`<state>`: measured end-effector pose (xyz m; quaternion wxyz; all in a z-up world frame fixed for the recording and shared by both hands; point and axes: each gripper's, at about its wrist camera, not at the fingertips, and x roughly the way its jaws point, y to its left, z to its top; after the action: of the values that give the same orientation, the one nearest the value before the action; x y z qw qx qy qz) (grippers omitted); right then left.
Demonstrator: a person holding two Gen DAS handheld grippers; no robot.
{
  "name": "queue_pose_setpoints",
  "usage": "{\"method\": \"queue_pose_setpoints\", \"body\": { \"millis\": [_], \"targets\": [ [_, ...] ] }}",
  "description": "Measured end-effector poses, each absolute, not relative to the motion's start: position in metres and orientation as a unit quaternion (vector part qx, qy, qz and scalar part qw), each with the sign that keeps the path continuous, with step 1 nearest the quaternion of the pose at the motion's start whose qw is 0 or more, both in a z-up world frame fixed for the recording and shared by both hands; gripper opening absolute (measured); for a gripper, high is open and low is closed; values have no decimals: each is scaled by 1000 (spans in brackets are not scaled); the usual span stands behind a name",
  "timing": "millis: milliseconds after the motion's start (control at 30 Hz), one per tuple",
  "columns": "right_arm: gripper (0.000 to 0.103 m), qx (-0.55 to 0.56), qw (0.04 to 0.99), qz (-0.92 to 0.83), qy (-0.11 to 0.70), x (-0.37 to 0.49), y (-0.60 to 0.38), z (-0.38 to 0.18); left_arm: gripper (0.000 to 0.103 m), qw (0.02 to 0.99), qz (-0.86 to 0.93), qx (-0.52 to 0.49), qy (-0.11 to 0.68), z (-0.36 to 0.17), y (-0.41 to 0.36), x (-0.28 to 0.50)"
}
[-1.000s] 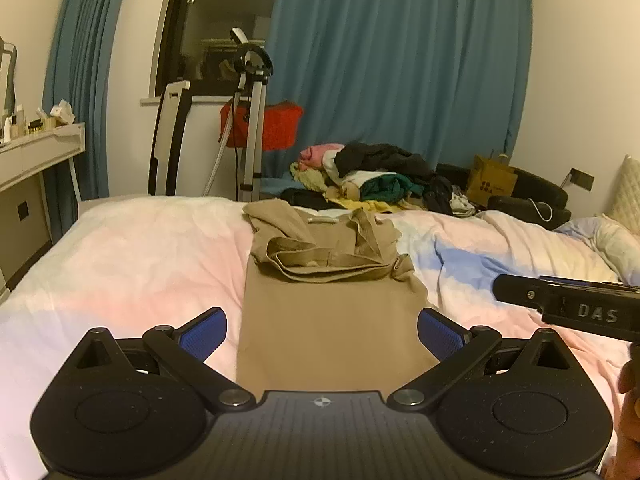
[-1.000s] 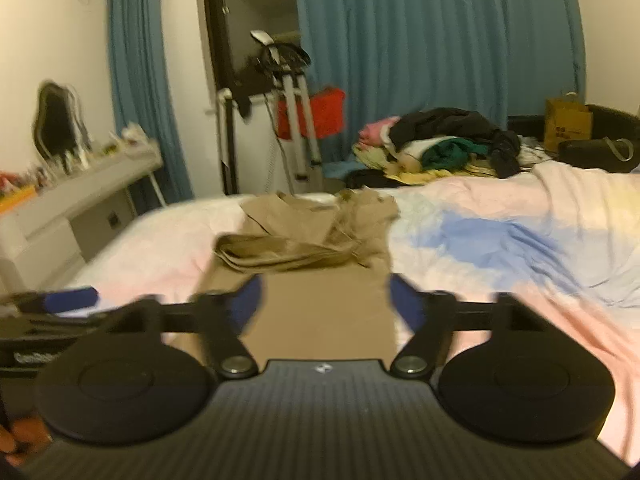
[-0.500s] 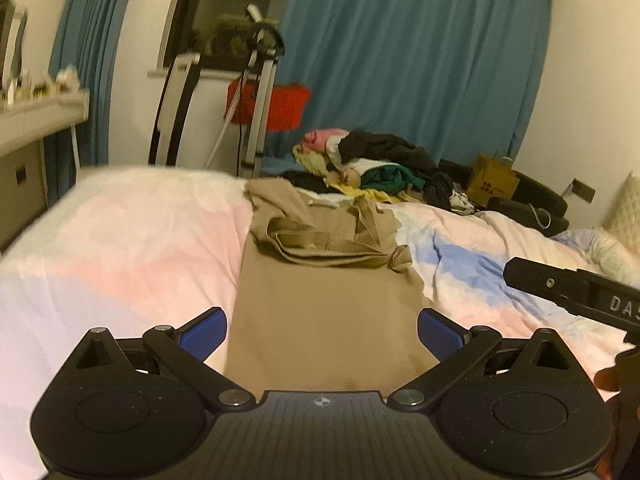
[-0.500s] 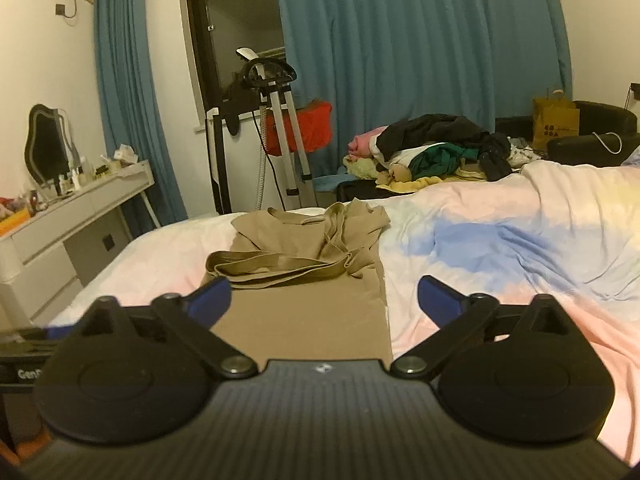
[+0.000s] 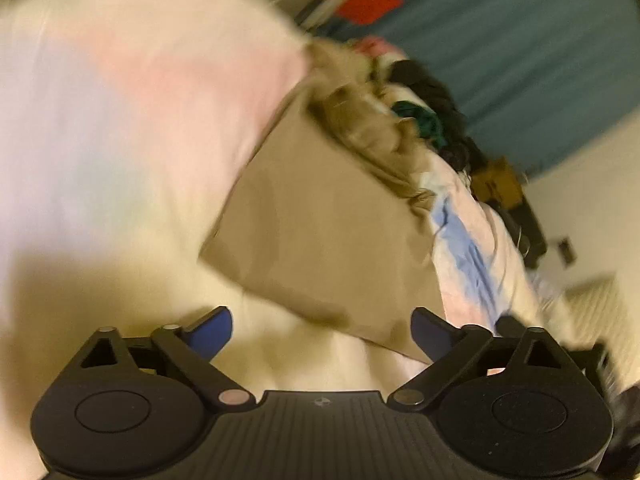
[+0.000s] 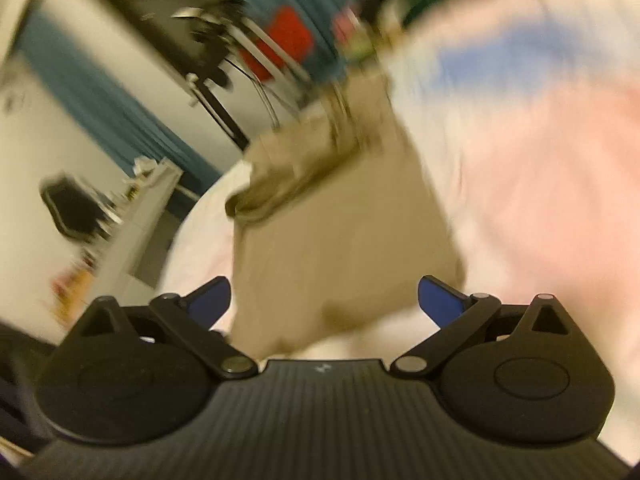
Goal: Fold clothes
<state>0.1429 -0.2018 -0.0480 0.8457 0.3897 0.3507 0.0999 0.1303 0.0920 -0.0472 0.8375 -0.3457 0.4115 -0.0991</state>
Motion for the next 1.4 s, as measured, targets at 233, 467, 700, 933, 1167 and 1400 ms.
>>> {"method": "queue_pose_setpoints", "body": {
  "millis": [233,467,700,933,1167,1400],
  "targets": [
    [78,531,760,77,368,162,-214,-99,68,784,-57,-480,389,-88,123,150],
    [36,536,768,34,348,176,-222,-111,10,793,-50,-490,358,-95,130,159],
    [12,501,804,54,315,164,-227,-88,6,823,-84,-478,295,-62,126,141],
    [11,458,846,75,262,124,-228,-42,5,846,-115,-448,267,-21,118,91],
    [11,451,858,86,230,22,-228,-19,5,847,-125,-450,254,5,120,-14],
    [11,437,870,86,212,-72,-220,1,5,840,-94,-457,278,16,120,-113]
  ]
}}
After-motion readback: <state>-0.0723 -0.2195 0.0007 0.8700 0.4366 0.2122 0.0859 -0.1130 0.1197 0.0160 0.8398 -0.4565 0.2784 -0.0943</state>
